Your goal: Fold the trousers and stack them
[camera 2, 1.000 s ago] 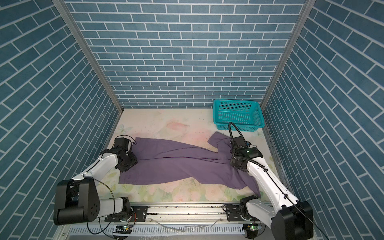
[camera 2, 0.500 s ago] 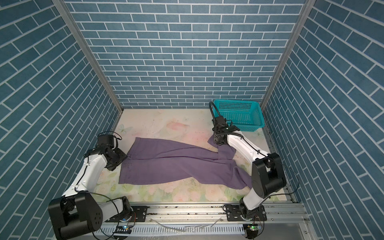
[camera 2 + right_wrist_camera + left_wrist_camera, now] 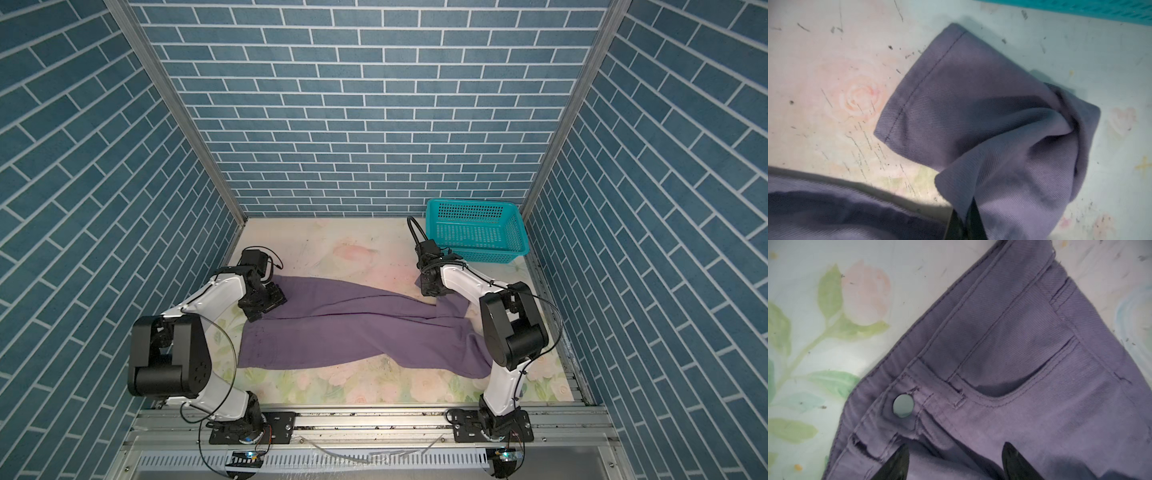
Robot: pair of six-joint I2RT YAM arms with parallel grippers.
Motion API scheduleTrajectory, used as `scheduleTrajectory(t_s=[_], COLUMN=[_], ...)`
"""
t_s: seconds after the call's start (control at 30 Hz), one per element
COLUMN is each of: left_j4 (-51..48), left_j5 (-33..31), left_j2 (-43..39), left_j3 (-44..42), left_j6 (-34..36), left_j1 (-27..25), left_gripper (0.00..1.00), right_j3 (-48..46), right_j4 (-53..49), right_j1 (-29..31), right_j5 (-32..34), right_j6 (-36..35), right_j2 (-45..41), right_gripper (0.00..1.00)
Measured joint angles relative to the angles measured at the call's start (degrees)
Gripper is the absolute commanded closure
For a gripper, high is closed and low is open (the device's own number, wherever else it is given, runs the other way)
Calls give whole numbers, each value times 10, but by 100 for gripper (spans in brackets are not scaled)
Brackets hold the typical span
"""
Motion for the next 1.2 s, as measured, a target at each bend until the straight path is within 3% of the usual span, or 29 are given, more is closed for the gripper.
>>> scheduleTrajectory(t_s=[0.13,0.23,0.4,0.43,0.5,0.57,0.67,0.8,0.9,1.03,1.2], left_j4=[7,11,14,14,15,15,14,12,9,0,-2], left_j5=[2,2,2,2,2,1,0,0,-1,-6,-11], left_j2=[45,76,115,119,127,133,136,136,135,134,135], left_j3=[30,55,80,81,83,85,88,88,88,96,117], left_j6=[1,0,-3,-4,-9,-11,-12,-12,-11,-11,-11], left_j1=[0,0,0,0,0,0,0,3,10,16,15], left_gripper=[31,29,28,27,27,27,27,26,26,26,26], right_j3=[-2,-26,-134,-157,-206,-245,-294,-306,-283,-224,-171], right_j4=[-11,-4,-36,-50,-80,-106,-137,-157,-152,-104,-43], right_j1=[-4,-21,-110,-117,-124,-130,-138,-144,-144,-141,-92], right_j5=[34,57,83,88,90,87,71,60,56,26,-10], right_j6=[3,24,115,132,171,202,239,257,252,228,193], right_j2=[-106,-243,-464,-492,-531,-539,-535,-533,-501,-396,-231], right_gripper=[100,100,100,98,74,55,44,44,52,62,59])
